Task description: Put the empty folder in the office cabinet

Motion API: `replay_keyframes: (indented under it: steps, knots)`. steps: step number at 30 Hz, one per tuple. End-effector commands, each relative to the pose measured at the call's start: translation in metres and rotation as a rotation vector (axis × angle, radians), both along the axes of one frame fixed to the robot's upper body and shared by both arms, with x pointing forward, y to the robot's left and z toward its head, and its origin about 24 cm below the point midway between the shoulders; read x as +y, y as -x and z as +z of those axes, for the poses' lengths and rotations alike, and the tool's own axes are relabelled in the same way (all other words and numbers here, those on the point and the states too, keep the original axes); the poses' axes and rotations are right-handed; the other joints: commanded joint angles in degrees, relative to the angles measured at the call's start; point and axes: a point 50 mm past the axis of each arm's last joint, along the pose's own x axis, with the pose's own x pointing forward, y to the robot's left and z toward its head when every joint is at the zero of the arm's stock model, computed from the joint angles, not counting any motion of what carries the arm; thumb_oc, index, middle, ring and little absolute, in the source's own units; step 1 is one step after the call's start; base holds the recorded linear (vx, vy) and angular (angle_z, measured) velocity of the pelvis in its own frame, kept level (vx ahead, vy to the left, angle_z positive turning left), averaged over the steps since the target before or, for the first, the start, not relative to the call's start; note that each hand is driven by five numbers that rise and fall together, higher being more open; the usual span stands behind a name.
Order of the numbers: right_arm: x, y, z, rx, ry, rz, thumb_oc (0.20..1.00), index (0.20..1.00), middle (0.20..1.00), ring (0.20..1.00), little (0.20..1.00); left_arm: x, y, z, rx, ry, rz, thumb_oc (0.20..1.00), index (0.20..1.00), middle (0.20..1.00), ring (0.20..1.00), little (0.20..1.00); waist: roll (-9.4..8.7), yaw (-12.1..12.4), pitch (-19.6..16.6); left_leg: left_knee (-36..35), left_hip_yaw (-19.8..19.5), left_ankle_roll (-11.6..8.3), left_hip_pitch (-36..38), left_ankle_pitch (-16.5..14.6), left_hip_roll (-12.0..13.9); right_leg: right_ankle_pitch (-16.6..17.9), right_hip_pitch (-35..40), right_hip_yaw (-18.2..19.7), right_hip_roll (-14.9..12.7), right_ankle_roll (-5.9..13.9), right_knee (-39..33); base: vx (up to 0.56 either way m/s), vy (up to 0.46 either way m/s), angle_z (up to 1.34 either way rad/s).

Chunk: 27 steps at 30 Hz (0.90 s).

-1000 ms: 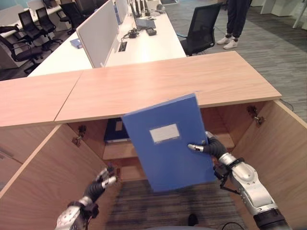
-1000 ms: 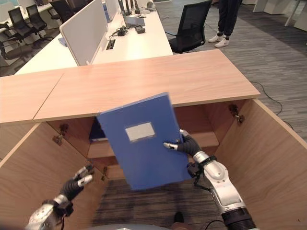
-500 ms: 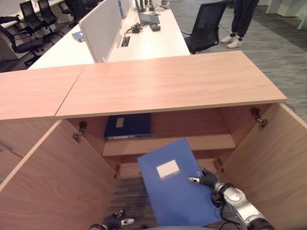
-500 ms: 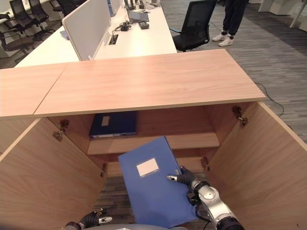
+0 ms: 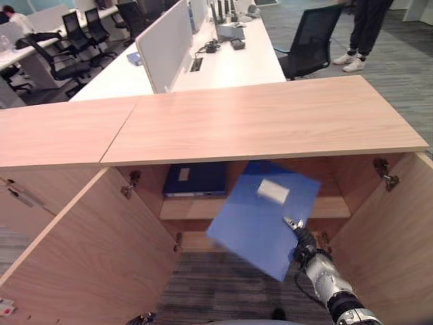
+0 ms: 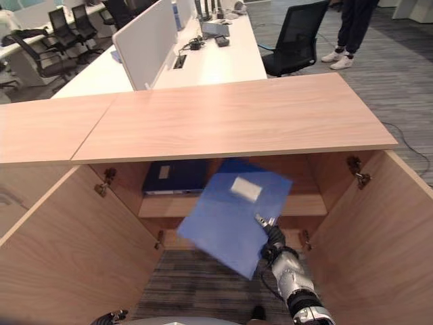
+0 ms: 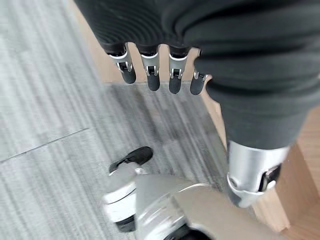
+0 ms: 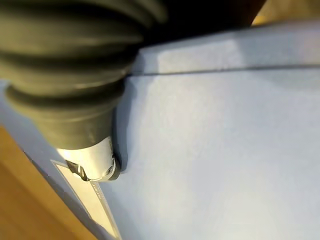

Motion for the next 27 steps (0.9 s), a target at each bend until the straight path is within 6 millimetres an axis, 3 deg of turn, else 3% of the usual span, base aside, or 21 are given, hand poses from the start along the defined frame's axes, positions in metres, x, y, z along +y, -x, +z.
replay_keyframes:
  steps: [1, 4, 12, 17, 20, 27]
  knots:
    - [0.008, -0.04, 0.038, -0.209, -0.15, -0.169, 0.2, 0.2, 0.2, 0.2, 0.2, 0.006, -0.022, 0.006, -0.05, -0.032, -0.066, 1.0, 1.0, 1.0, 1.0, 1.0, -2.66, 0.23, 1.76, 0.72, 0.26, -0.83, -2.61, -0.41, -0.94, -10.43, 6.54, 1.22, -2.94, 4.54, 2.31, 0.0, 0.0, 0.0]
    - [0.008, -0.046, 0.041, -0.209, -0.2, -0.237, 0.2, 0.2, 0.2, 0.2, 0.2, 0.001, -0.026, 0.006, -0.066, -0.026, -0.072, 1.0, 1.0, 1.0, 1.0, 1.0, -2.53, 0.6, 1.83, 0.72, 0.2, -0.83, -2.69, -0.43, -0.96, -10.52, 6.55, 1.16, -2.97, 4.55, 2.33, 0.0, 0.0, 0.0]
    - [0.0, -0.078, 0.071, -0.256, -0.339, -0.452, 0.2, 0.2, 0.2, 0.2, 0.2, -0.007, -0.039, 0.008, -0.113, -0.033, -0.109, 1.0, 1.0, 1.0, 1.0, 1.0, -1.64, 2.02, 2.37, 0.72, -0.53, -0.78, -3.2, -0.58, -1.37, -10.83, 6.35, 0.75, -3.17, 4.75, 2.52, 0.01, -0.001, 0.0]
    - [-0.018, -0.104, 0.11, -0.335, -0.407, -0.567, 0.2, 0.2, 0.2, 0.2, 0.2, -0.014, -0.058, 0.015, -0.173, -0.02, -0.162, 1.0, 1.0, 1.0, 1.0, 1.0, -0.31, 3.28, 3.96, 0.72, -1.44, -0.73, -4.75, -0.04, -1.83, -10.84, 4.99, 0.2, -3.5, 5.01, 2.92, -0.03, 0.016, 0.09]
    - [-0.038, -0.122, 0.15, -0.421, -0.411, -0.62, 0.2, 0.2, 0.2, 0.2, 0.2, -0.02, -0.073, 0.02, -0.227, -0.002, -0.184, 1.0, 1.0, 1.0, 1.0, 1.0, 1.0, 4.26, 5.58, 0.72, -2.09, -0.69, -6.7, 0.71, -2.27, -10.76, 3.1, -0.22, -3.81, 5.13, 3.5, -0.08, 0.04, 0.11]
    - [-0.075, -0.134, 0.204, -0.51, -0.367, -0.669, 0.2, 0.2, 0.2, 0.2, 0.2, -0.025, -0.09, 0.028, -0.276, 0.005, -0.24, 1.0, 1.0, 1.0, 1.0, 1.0, 3.02, 6.01, 8.47, 1.19, -2.92, -0.64, -10.62, 2.11, -2.88, -11.16, -0.99, -0.82, -4.31, 5.31, 5.82, -0.06, 0.024, 0.11]
